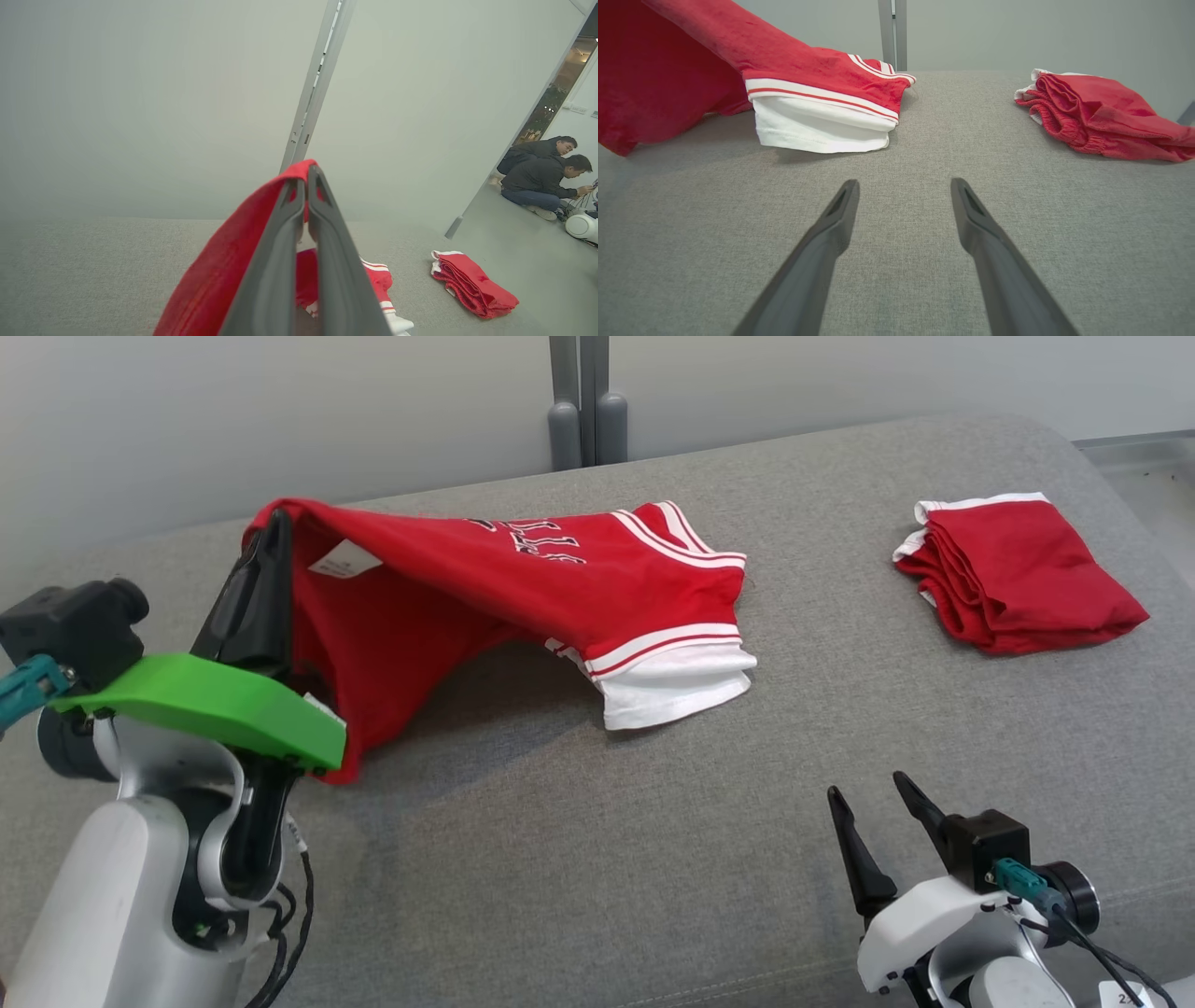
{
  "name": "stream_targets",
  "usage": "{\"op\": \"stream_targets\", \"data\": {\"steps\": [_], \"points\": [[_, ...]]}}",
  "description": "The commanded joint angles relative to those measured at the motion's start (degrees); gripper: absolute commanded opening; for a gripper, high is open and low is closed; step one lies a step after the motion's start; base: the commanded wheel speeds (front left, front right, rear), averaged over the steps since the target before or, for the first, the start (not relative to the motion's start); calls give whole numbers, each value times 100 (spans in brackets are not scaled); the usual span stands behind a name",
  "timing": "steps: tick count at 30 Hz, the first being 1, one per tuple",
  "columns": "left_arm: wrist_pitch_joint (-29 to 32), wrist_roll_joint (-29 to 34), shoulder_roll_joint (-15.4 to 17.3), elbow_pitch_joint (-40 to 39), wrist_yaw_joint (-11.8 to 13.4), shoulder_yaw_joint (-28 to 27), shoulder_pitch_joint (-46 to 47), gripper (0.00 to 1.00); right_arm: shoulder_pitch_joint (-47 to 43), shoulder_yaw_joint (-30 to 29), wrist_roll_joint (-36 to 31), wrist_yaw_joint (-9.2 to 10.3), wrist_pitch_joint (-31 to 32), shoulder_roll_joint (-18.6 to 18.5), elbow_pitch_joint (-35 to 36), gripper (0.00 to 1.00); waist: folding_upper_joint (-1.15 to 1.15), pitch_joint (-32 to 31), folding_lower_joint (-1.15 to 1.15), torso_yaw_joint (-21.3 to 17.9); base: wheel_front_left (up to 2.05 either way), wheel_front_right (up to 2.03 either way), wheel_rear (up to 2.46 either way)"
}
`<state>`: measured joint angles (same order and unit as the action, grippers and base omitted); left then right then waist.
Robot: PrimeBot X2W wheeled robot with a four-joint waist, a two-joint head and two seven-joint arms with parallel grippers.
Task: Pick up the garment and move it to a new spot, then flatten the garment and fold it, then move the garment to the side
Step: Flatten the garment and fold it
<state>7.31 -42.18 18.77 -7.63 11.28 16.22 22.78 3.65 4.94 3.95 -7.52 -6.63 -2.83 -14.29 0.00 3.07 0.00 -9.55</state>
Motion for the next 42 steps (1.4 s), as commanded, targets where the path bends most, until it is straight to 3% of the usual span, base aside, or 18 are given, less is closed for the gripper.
{"op": "stream_targets", "data": {"steps": [1, 7, 12, 25, 26, 27, 28, 29, 37, 42], "points": [[106, 70, 106, -104, 118, -10, -189, 0, -62, -19, 7, 7, -8, -5, 6, 100, 0, -16, 0, -22, 0, 0, 0], [696, 249, 520, 182, 461, 146, -780, 0, -111, -47, -50, 7, 43, -6, 70, 100, 0, 8, 0, -68, 0, 0, 0], [1037, 234, 699, 949, 377, 315, -893, 0, -53, -28, -77, 7, 70, -5, 140, 100, 0, 138, 0, -71, 0, 0, 0], [276, 623, 666, 2905, 127, 435, -272, 0, 116, 73, -155, 7, 127, -5, 229, 100, 0, 514, 0, 4, 0, 0, 0], [179, 650, 652, 3016, 103, 432, -227, 17, 123, 83, -157, 7, 134, -5, 230, 100, 0, 523, 0, 15, 0, 0, 0], [62, 655, 612, 3108, 89, 427, -184, 68, 129, 80, -160, 7, 134, -6, 230, 100, 0, 529, 0, 30, 0, 0, 0], [62, 655, 612, 3108, 89, 427, -184, 68, 129, 80, -160, 7, 134, -6, 230, 100, 0, 529, 0, 30, 0, 0, 0], [-63, 650, 575, 3182, 77, 401, -133, 100, 136, 71, -161, 7, 136, -6, 232, 100, 0, 529, 0, 50, 0, 0, 0], [-1247, 697, 344, 3569, -132, 246, 114, 100, 80, 32, -179, 7, 154, -6, 197, 100, 0, 352, 0, 239, 0, 0, 0], [-997, 464, 196, 3953, -263, 335, -60, 100, 18, 43, -150, 7, 181, -6, 153, 100, 0, 132, 0, 379, 0, 0, 0]]}}
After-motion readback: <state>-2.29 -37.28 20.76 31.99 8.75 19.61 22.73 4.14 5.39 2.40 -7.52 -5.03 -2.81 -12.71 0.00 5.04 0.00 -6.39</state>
